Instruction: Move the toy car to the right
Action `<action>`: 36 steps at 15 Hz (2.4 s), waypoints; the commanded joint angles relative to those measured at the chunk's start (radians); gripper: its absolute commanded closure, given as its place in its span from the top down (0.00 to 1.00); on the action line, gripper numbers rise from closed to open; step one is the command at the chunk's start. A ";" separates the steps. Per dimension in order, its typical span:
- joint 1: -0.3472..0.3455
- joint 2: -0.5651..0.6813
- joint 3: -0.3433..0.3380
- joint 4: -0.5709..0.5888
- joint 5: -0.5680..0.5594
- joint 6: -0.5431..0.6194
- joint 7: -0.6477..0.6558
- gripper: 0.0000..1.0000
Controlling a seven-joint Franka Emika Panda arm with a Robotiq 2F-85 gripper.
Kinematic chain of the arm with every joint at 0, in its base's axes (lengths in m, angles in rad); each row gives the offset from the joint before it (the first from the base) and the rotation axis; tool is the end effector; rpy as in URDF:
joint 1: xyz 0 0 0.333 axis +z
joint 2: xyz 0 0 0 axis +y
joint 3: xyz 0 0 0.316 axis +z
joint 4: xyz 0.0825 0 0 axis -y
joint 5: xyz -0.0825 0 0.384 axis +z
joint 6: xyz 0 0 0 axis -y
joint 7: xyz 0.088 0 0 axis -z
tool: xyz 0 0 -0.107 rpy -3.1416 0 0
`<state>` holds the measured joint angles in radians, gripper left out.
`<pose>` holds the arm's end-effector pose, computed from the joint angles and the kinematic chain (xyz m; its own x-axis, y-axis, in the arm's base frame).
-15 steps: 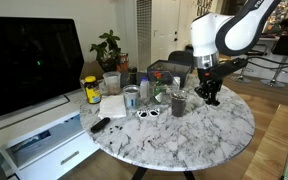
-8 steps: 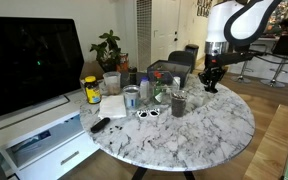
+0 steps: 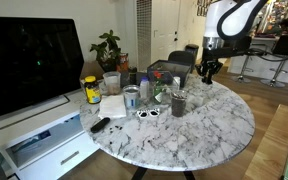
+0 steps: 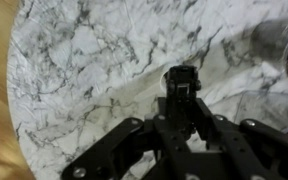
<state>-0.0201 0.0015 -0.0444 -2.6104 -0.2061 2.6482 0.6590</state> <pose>0.4390 -0.0229 0.2552 0.8542 -0.5130 0.0846 -0.5185 -0.8526 0.0654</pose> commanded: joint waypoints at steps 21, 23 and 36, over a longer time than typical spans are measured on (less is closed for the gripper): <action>-0.081 0.570 -0.174 0.505 0.398 0.115 -0.070 0.07; -0.096 0.607 -0.165 0.550 0.414 0.117 -0.082 0.07; -0.200 0.850 -0.090 0.845 0.474 0.120 -0.274 0.07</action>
<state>-0.1839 0.7911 -0.1642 -1.8345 0.2430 2.7706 0.4547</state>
